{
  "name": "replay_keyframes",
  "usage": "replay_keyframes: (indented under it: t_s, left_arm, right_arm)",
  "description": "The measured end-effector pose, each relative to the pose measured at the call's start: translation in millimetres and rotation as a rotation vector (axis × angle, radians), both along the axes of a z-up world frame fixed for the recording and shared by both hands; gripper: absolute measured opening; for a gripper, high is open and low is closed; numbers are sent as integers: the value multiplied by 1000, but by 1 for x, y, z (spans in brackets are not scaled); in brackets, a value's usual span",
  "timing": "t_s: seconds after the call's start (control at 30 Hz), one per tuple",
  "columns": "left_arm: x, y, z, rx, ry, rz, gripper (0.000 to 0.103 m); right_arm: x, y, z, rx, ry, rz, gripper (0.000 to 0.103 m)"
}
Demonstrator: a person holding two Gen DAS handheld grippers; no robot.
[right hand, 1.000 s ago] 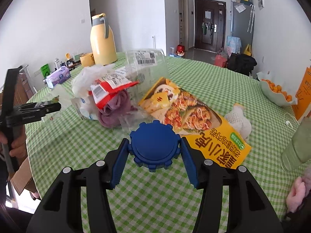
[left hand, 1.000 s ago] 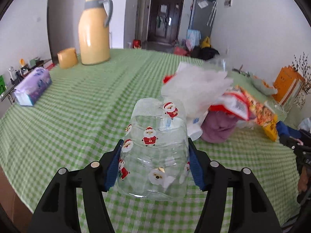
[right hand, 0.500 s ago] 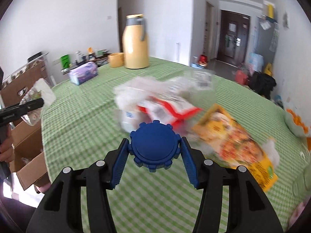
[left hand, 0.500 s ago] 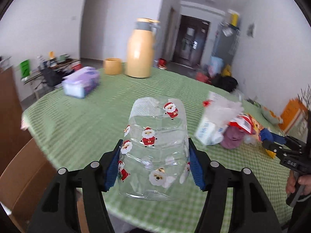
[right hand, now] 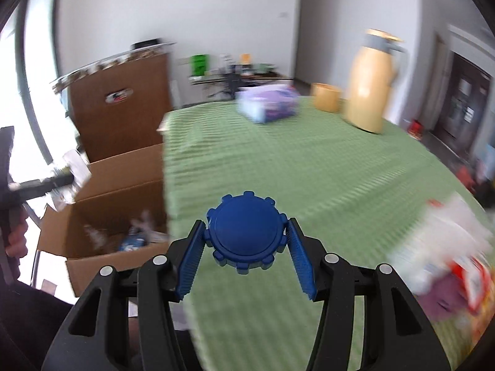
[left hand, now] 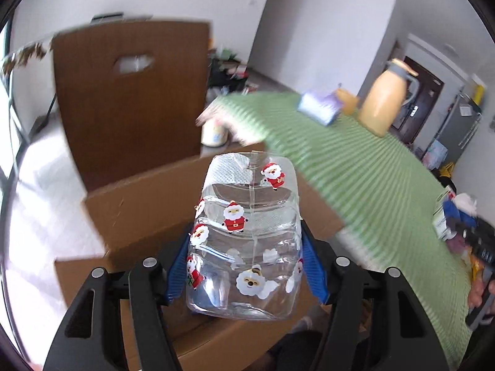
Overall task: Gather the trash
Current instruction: 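Carry the cup and the bottle cap in both tools to the cardboard box, then open both tools to drop the cup and bottle cap into the cardboard box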
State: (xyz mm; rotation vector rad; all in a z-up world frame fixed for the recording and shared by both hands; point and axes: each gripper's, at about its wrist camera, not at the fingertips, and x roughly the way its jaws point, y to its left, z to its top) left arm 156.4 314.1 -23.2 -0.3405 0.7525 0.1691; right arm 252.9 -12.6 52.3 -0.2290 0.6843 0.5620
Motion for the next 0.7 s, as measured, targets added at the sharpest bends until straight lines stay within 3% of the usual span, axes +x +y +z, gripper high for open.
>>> replay_keyframes:
  t_s: [0.13,0.33,0.43,0.53,0.7]
  left_arm:
    - [-2,27,-38,-20,104,39,61]
    - [16,42,-86,-70,201,33,63]
    - [22,49,-105,-108,252,85,80]
    - [20,56,-111,-138,264,121,90]
    - [12,61,-105,-129,242,139,93]
  right_arm:
    - [8,70,-12,11,29,143,53]
    - [19,147,-41,-27,90,246,53]
    - [24,172,-52,-53,102,272,53]
    - [29,191,-67,-75,126,289,53]
    - [46,226,-90,-133,150,313,55]
